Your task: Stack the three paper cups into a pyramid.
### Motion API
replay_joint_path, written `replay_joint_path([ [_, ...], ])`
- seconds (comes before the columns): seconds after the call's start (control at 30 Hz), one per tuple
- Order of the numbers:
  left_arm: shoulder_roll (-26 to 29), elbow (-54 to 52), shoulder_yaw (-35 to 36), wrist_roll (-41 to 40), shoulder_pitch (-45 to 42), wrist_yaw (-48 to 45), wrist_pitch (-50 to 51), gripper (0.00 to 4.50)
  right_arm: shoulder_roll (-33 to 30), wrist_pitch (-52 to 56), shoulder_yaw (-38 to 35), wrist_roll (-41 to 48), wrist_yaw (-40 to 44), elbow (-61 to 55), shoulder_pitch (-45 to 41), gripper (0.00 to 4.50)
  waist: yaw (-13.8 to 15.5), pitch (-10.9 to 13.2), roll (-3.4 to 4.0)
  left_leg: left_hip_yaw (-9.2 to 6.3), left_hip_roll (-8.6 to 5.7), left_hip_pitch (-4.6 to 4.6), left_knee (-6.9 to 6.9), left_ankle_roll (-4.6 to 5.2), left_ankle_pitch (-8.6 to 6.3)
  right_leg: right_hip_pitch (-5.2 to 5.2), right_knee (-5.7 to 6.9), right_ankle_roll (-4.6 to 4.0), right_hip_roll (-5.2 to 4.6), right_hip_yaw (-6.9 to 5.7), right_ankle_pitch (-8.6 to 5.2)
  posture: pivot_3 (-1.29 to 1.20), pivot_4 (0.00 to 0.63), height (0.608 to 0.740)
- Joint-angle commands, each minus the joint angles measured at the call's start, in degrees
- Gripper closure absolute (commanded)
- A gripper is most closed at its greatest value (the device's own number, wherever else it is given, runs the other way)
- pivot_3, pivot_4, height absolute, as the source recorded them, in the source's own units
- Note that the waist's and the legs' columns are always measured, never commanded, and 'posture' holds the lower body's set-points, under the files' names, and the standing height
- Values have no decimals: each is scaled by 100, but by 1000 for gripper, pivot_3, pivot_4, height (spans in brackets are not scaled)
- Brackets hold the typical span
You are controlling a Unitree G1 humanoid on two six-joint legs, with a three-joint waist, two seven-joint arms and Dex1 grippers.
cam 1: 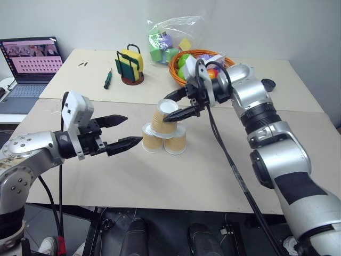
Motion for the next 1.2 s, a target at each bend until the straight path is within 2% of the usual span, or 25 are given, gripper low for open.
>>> replay_joint_path([
  [0.03, 88, -96, 37, -51, -115, -3, -42, 0, -108, -177, -103, -93, 145, 35, -23, 1796, 0, 0, 0, 0, 0, 0, 0, 0, 0, 0, 0, 0, 0, 0, 0, 0, 150, 669],
  [0.1, 101, -86, 37, -47, -123, -13, -41, 0, -97, -191, -124, -98, 97, 23, 14, 805, 0, 0, 0, 0, 0, 0, 0, 0, 0, 0, 0, 0, 0, 0, 0, 0, 150, 669],
  [0.2, 111, -72, 37, -45, -126, -19, -44, 0, -112, -150, -191, -43, 102, -127, 32, 54, -1, 0, 0, 0, 0, 0, 0, 0, 0, 0, 0, 0, 0, 0, 0, 0, 150, 669],
  [0.33, 106, -61, 21, -39, -134, -11, -47, 0, -199, 327, -452, 326, 252, -595, -58, 54, -6, 13, 1, 0, 0, -1, -1, 0, 0, -3, 0, 0, 0, 0, 0, 0, 150, 669],
  [0.47, 96, -57, 4, -19, -121, -15, -60, 0, -450, 1186, -781, 905, 394, -1575, -50, 54, -1, 18, 2, 0, 0, -6, -1, 0, 0, -5, -1, 0, 0, 0, 0, 0, 150, 669],
  [0.6, 66, -86, 34, -23, -63, 36, -66, 0, -822, 2177, -1262, 1583, 116, -2433, -60, 54, 7, 19, 2, -1, 0, -9, -1, 0, 0, -9, 0, 0, 0, -1, 0, 0, 150, 669],
  [0.7, -57, -123, 322, -123, 181, 276, -23, 0, -1205, 3078, -2112, 2251, -633, -2740, -130, 54, 17, 20, 2, -1, 0, -9, 0, -1, 0, -7, -1, -1, -1, -1, 0, 0, 150, 669],
  [0.77, -212, -117, 674, -64, 496, 592, -56, 0, -1423, 3462, -2570, 2393, -1356, -2883, 55, 54, 14, 20, 1, -1, 0, -9, 0, 0, -1, -7, -2, -2, -2, -1, -1, 0, 150, 669],
  [0.83, -468, -105, 1049, 228, 887, 1096, -167, 0, -1631, 3417, -2694, 2048, -2168, -3400, 778, 54, 7, 13, -8, -1, 0, -9, -2, 0, -1, -10, -3, -5, -2, -1, -3, 0, 150, 669],
  [0.97, -1274, -28, 1538, 954, 1459, 2307, -554, 0, -1964, 3232, -2259, 716, -3887, -4606, 2644, 54, 8, -9, -39, -1, 2, 12, -4, -3, -12, 9, -4, -14, -2, 1, -15, 0, 150, 669],
  [1.1, -2175, 723, 1581, 2107, 1481, 3559, -1379, 0, -1529, 3677, -2228, -133, -5775, -4856, 3711, 54, -12, 0, -11, 3, -1, 1, 5, -8, -7, -6, 4, -7, -3, 15, -8, 0, 150, 669],
  [1.2, -2636, 1448, 1269, 2907, 1248, 4096, -2181, 0, -1048, 3471, -2027, -569, -6652, -4795, 4238, 54, -7, -3, -14, 2, -3, 4, 6, -7, -6, -1, 7, -6, 0, 16, -8, 0, 150, 669],
])
